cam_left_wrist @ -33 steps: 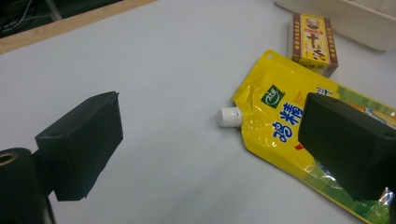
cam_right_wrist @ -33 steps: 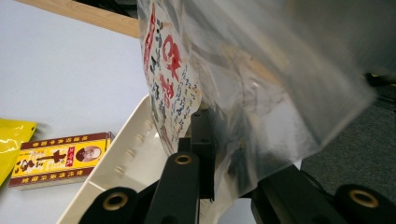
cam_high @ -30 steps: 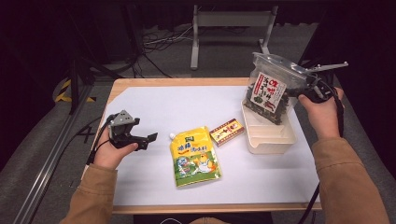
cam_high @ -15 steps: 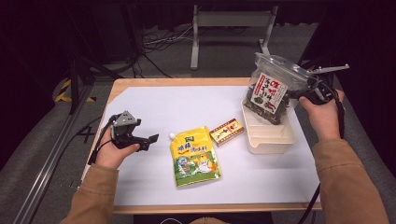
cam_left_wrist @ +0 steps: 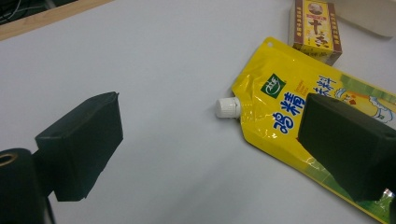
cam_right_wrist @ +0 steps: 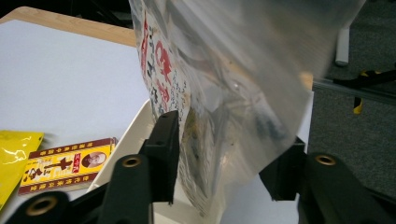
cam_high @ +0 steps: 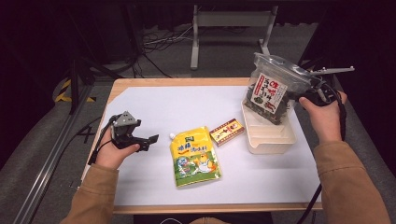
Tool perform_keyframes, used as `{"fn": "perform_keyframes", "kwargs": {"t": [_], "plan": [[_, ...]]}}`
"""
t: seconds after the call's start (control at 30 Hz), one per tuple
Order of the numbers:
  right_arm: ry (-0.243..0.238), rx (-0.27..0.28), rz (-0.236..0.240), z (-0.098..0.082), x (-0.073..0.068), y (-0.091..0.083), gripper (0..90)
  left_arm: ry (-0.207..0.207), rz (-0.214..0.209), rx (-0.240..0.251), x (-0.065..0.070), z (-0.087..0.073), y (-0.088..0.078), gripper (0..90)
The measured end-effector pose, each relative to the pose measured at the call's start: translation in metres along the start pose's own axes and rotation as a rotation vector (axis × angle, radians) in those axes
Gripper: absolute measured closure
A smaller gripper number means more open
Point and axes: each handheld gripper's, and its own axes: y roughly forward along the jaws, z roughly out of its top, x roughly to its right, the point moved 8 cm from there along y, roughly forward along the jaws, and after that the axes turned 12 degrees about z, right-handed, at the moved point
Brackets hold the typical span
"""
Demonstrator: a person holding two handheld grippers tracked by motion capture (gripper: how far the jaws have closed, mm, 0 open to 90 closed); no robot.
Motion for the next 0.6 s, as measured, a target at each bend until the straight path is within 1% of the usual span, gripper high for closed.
{"fn": "perform_keyframes", "kwargs": {"t": [0.03,0.2,0.33,0.43,0.47,0.57,0.6], "plan": [[-0.009,0.009,-0.010,0.000,0.000,-0.003,47.9,-0.001,-0.001,0.000,0.000,0.000,0.000,7.1],[-0.012,0.021,-0.026,0.000,0.000,-0.010,45.9,-0.007,0.000,0.000,0.000,0.000,0.001,7.1],[-0.031,0.026,-0.030,-0.001,-0.002,-0.018,44.8,-0.005,-0.002,-0.001,0.001,0.000,0.001,7.1],[-0.041,0.022,-0.031,-0.003,-0.003,-0.023,43.9,-0.007,-0.005,-0.002,0.001,-0.001,0.000,7.1],[-0.054,0.012,-0.039,-0.006,-0.005,-0.028,43.0,-0.008,-0.007,-0.001,0.002,0.000,0.000,7.1],[-0.063,0.009,-0.040,-0.010,-0.006,-0.035,42.2,-0.008,-0.011,-0.003,0.002,-0.001,0.001,7.2],[-0.062,0.007,-0.039,-0.012,-0.006,-0.037,42.1,-0.002,-0.012,-0.005,0.002,-0.001,0.001,7.3]]}}
